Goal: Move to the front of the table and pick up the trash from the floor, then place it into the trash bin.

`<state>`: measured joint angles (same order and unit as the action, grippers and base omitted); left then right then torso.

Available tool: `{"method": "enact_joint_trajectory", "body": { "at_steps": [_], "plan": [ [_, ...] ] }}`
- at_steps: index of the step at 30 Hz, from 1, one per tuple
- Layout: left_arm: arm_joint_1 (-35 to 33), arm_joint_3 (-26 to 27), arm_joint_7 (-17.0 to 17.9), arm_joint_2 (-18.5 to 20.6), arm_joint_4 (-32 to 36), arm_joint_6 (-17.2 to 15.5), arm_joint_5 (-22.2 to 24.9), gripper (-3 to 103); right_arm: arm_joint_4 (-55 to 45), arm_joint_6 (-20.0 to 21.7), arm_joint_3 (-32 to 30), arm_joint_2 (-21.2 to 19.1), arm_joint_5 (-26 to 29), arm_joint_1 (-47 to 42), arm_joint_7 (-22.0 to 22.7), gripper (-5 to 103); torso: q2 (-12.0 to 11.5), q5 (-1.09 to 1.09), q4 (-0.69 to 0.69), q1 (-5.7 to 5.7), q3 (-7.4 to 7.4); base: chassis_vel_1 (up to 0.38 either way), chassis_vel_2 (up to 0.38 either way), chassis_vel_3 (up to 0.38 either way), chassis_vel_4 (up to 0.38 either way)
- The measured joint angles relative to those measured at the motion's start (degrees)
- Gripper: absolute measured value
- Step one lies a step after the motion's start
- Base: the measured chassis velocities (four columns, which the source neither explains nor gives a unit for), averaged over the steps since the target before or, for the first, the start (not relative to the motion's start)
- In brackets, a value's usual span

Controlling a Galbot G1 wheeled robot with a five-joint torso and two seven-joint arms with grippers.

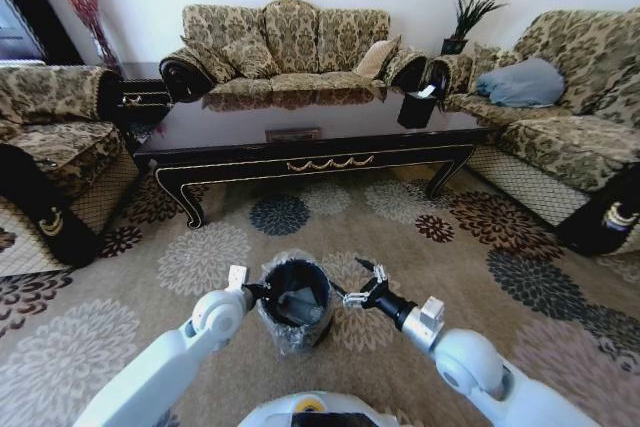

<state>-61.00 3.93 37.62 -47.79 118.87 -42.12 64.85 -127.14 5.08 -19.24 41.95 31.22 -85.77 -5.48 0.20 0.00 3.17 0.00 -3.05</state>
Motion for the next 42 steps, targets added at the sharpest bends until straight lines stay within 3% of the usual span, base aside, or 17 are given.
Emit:
{"method": "enact_joint_trajectory", "body": {
  "at_steps": [7, 11, 18, 26, 35, 39, 41, 42],
  "plan": [
    [-3.66, 7.09, -1.60, 2.89, -0.65, 1.09, -0.77, 3, -0.17, -1.05, -1.90, 0.56, -0.44, -3.10, -0.44, 100, 0.00, 0.00, 0.00, 0.00, 0.00, 0.000, 0.000, 0.000, 0.000],
    [-5.04, 9.73, -2.46, 2.71, -1.29, 1.49, -0.24, 3, 0.02, -1.52, -2.46, 0.65, -0.59, -4.09, -0.66, 100, 0.00, -0.01, 0.01, 0.00, 0.00, 0.000, 0.000, 0.000, 0.000],
    [-12.35, 18.12, -7.18, 0.91, -3.39, 2.59, -1.94, 3, 0.13, -2.09, -4.56, 0.91, -1.08, -7.48, -0.86, 100, 0.00, 0.00, 0.00, 0.00, 0.00, 0.000, 0.000, 0.000, 0.000],
    [-16.77, 21.63, -9.09, -1.19, -4.90, 3.06, -3.47, 3, 0.24, -2.27, -4.72, 1.12, -1.52, -8.47, -0.87, 100, 0.00, 0.00, 0.00, 0.00, 0.00, 0.000, 0.000, 0.000, 0.000],
    [-17.68, 21.87, -8.95, -2.28, -5.30, 3.21, -4.53, 0, 0.24, -2.79, -5.33, 1.19, -2.10, -9.87, -1.01, 100, 0.00, 0.00, 0.01, 0.00, 0.00, 0.000, 0.000, 0.000, 0.000],
    [-17.84, 22.00, -8.77, -2.56, -4.96, 3.32, -4.56, 19, 0.23, -2.81, -5.52, 1.22, -2.10, -9.88, -1.03, 100, 0.00, 0.00, 0.02, 0.00, 0.01, 0.000, 0.000, 0.000, 0.000],
    [-17.92, 22.14, -8.64, -2.64, -4.84, 3.32, -4.64, 19, 0.23, -2.82, -5.54, 1.27, -2.10, -9.90, -1.03, 100, 0.00, 0.01, 0.01, 0.00, 0.01, 0.000, 0.000, 0.000, 0.000],
    [-17.96, 22.32, -8.46, -2.70, -4.67, 3.31, -4.70, 25, 0.23, -2.82, -5.57, 1.35, -2.10, -9.92, -1.03, 100, 0.00, 0.00, 0.00, 0.00, 0.00, 0.000, 0.000, 0.000, 0.000]
  ]
}}
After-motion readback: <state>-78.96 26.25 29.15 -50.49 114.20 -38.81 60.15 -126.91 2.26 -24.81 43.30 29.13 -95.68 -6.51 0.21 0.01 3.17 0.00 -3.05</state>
